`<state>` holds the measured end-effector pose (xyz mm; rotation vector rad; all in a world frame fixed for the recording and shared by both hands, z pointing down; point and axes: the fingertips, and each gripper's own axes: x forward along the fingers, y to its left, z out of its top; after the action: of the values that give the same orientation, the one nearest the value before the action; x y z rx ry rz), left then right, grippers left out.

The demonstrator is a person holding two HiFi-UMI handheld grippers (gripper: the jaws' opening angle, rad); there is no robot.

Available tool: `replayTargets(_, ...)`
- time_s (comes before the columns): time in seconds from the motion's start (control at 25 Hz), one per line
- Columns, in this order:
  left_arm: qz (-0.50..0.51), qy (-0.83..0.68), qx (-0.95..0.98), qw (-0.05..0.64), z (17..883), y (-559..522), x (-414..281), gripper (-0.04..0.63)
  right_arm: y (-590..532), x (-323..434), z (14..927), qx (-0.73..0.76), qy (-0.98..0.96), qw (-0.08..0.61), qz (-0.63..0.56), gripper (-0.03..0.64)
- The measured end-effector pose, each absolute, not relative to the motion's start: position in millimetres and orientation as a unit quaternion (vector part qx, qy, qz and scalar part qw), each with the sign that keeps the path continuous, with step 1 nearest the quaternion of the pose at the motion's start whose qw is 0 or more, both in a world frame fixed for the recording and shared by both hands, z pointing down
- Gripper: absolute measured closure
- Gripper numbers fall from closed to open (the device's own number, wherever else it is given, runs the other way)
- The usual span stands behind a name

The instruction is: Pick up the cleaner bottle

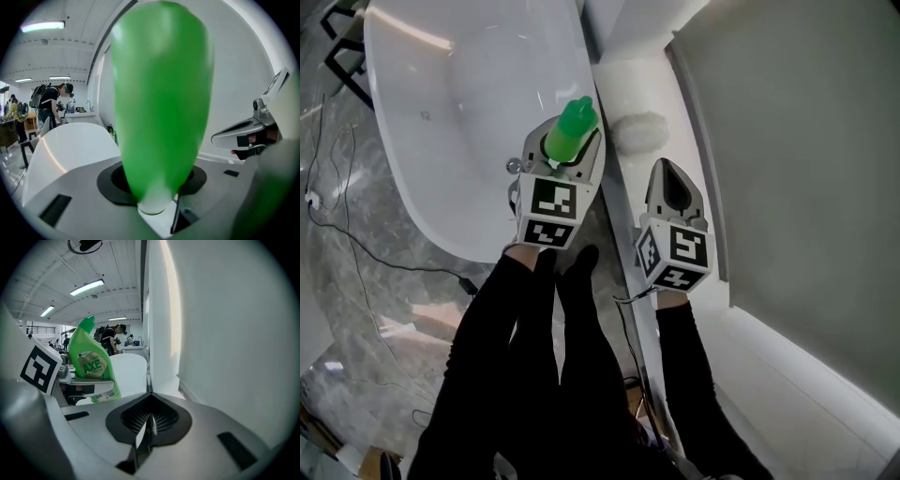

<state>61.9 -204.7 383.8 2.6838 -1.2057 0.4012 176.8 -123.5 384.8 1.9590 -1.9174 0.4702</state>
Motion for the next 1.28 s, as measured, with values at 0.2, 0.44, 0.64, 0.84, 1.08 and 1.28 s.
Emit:
replayTargets(0.2,0.133,-0.428,0.89,0.087,370.4,-205.4,18.9,0.397,-134.6,141.4,367.4,0.675,-0.7,0.18,0.15,0.615)
replayTargets(0.44,0.129,-0.447,0.881,0.087,354.6,-202.7,-21.3,0.4,-139.1,103.4,352.5,0.654,-0.722,0.179,0.14,0.615)
replayTargets(0.64,0.121,-0.455,0.878,0.083,337.7,-199.7,-46.0,0.403,-140.2,77.7,340.2,0.64,-0.735,0.182,0.13,0.615)
replayTargets(0.84,0.12,-0.462,0.875,0.082,325.6,-195.2,-71.6,0.405,-142.0,52.0,330.4,0.627,-0.747,0.183,0.122,0.615)
replayTargets(1.08,0.128,-0.475,0.866,0.087,322.6,-186.9,-106.0,0.407,-143.8,16.6,323.9,0.608,-0.764,0.183,0.116,0.615)
replayTargets(1.28,0.136,-0.49,0.857,0.089,322.7,-180.2,-133.8,0.407,-145.1,-9.2,323.3,0.591,-0.777,0.185,0.113,0.615)
